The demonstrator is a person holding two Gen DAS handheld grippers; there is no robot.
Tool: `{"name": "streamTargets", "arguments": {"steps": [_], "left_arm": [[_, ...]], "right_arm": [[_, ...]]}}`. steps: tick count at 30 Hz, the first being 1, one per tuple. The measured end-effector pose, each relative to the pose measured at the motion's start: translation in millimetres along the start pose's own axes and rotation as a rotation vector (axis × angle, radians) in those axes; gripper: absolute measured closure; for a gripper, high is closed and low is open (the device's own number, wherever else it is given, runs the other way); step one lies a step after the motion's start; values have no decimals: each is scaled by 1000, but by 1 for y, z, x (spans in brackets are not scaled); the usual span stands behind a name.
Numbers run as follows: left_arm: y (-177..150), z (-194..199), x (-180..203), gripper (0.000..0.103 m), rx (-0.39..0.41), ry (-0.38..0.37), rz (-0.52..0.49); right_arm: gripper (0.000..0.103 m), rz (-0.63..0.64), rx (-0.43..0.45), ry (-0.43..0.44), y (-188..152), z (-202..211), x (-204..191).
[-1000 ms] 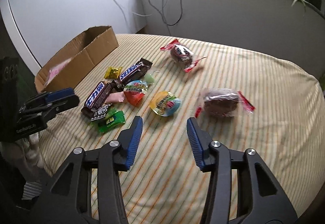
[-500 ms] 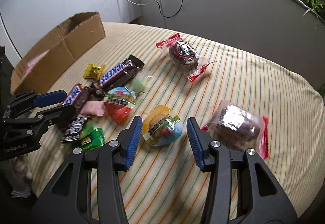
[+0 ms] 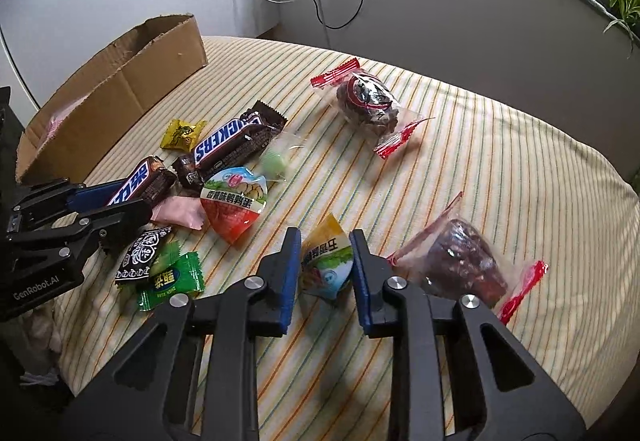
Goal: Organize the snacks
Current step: 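Grasp the blue candy bar with left gripper while right grasps the yellow-green packet, then carry both snacks into the box and open both grippers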
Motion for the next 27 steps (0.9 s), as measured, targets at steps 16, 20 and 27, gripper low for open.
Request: {"name": "streamTargets", "arguments": {"steps": [16,20,27], "left_arm": [[17,48,-9,76,119,-3,13],[22,62,-21,76,154,15,25],[27,79,-44,76,190,59,53]], "right_arm": [[81,16,88,39,24,40,-24],[81,38,118,51,38,49,-39],[81,67,154,101,68,53,-68]]}}
Point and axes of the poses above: each gripper's, at about its wrist camera, not at the fingertips, and z roughly against the way its jaws point, x to its right, y to its top, the point moved 3 cm from there along -z, roughly the way its jaws point, and after that the axes turned 4 degrees about -y, right-handed, at the moved point
